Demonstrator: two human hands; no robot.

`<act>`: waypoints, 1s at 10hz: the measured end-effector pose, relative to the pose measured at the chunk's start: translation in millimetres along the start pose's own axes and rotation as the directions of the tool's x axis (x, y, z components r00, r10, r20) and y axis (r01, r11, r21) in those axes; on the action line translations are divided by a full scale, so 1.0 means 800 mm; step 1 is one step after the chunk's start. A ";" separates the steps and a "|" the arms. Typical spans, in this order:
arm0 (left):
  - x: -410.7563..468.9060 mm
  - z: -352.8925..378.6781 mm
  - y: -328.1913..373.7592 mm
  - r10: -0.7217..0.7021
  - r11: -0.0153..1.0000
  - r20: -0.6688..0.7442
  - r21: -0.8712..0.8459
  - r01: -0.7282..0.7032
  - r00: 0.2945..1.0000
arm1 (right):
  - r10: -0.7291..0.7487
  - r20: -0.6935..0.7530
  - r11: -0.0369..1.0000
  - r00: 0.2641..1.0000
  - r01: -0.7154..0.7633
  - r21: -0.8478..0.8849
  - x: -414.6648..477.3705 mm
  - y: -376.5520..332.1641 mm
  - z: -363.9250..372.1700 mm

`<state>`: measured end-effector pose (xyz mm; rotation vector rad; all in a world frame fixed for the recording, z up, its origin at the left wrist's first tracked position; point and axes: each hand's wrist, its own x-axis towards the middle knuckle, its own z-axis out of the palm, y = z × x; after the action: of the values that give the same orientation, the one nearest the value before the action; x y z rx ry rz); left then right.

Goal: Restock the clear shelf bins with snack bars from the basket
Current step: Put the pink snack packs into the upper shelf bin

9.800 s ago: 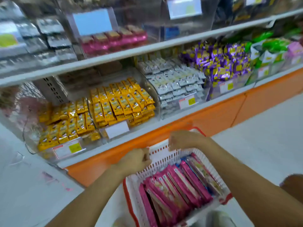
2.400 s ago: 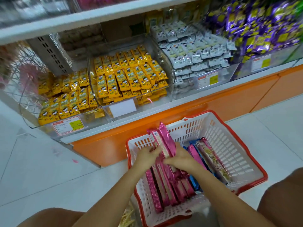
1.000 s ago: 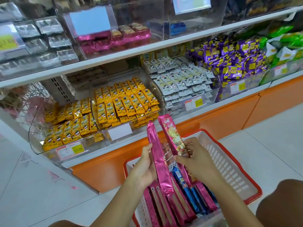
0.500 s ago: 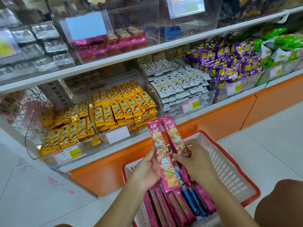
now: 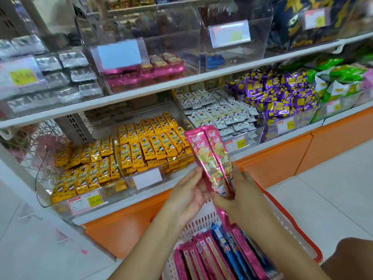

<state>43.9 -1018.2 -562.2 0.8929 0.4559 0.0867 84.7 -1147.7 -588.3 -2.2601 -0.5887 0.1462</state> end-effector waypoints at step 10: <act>0.005 -0.014 0.346 0.647 -0.579 0.534 0.808 -0.105 0.544 | 0.033 0.356 0.767 0.934 0.205 -0.608 0.362 -0.398 -0.116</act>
<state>74.7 -834.8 -357.1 2.9985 0.2812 0.9952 250.7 -890.3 -272.4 -2.8893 -1.0645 0.3498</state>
